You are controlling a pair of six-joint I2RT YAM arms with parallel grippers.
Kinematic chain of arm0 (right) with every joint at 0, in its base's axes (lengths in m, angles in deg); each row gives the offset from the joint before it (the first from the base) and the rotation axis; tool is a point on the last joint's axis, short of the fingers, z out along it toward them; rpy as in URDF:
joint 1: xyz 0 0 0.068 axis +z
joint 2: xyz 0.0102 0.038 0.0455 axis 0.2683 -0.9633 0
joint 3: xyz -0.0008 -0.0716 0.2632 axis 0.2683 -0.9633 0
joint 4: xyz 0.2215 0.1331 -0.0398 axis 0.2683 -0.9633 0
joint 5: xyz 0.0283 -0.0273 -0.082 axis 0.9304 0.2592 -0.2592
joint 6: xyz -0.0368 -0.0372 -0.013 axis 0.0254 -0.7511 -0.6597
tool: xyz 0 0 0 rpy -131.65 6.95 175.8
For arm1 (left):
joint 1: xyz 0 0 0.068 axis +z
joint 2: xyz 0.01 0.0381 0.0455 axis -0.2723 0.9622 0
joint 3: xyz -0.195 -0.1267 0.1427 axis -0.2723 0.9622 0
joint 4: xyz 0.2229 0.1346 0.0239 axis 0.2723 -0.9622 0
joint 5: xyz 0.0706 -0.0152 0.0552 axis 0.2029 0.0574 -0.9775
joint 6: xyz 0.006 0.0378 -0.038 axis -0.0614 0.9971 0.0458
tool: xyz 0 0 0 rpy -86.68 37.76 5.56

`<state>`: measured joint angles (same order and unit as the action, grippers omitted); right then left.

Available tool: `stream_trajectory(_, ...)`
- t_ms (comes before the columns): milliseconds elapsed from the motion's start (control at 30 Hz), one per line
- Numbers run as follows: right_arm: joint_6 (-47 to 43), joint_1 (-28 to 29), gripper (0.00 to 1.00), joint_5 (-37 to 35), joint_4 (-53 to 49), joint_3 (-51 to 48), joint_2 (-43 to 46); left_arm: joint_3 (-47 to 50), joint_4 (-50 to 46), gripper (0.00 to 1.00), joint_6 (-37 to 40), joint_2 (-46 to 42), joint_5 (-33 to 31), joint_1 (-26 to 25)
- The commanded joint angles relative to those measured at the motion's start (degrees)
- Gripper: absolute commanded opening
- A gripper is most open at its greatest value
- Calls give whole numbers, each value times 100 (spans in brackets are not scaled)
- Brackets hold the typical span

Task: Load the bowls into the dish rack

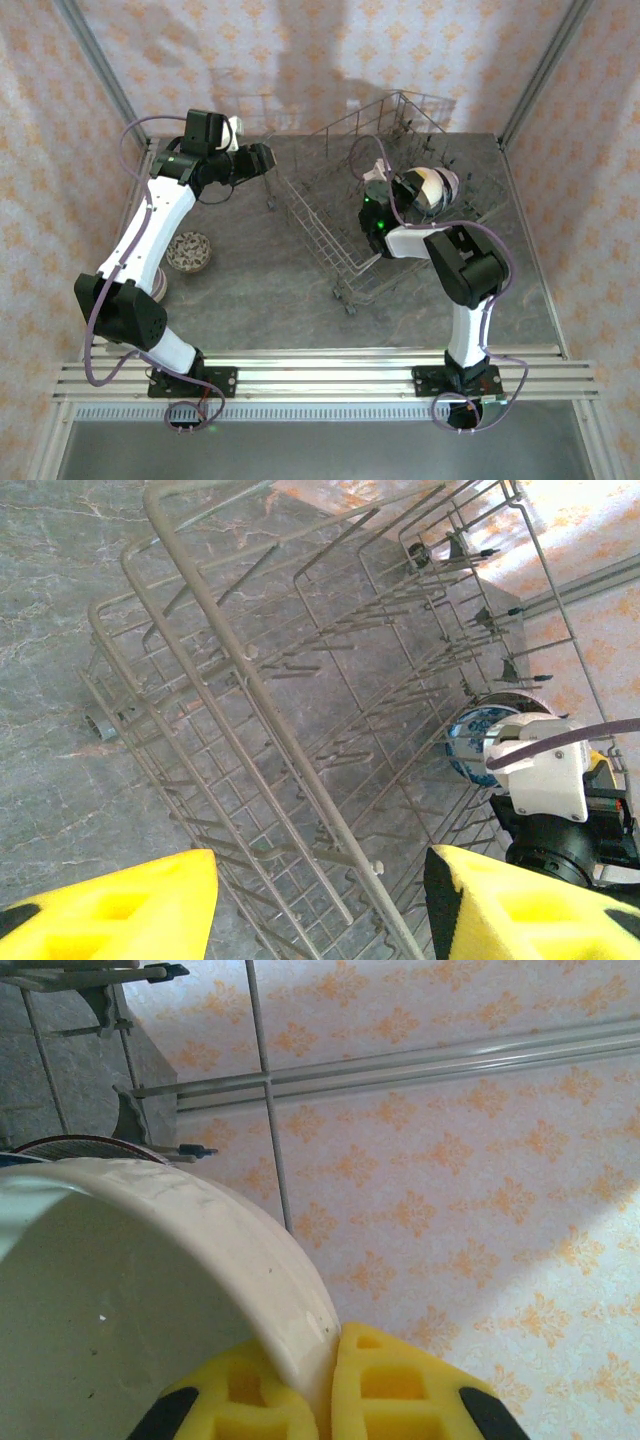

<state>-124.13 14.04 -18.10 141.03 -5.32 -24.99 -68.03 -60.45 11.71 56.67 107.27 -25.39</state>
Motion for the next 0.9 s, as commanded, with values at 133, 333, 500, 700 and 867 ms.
stream_trajectory(133, 628, -25, 0, 107, -565, -82, -419, 75, 169, 58, -55, 52, 129, 39)
stream_trajectory(333, 1023, -25, 0, 69, -1031, -76, -400, 71, 177, 58, -75, 62, 138, 37)
stream_trajectory(500, 1378, -25, 0, 67, -1407, -72, -389, 50, 173, 58, -76, 70, 120, 43)
stream_trajectory(700, 1453, -33, 0, 84, -1413, -41, -464, 7, 151, 58, -95, 84, 111, 37)
stream_trajectory(867, 1647, -136, 0, 77, -1612, 25, -499, -39, 88, 58, -71, 97, 95, 40)
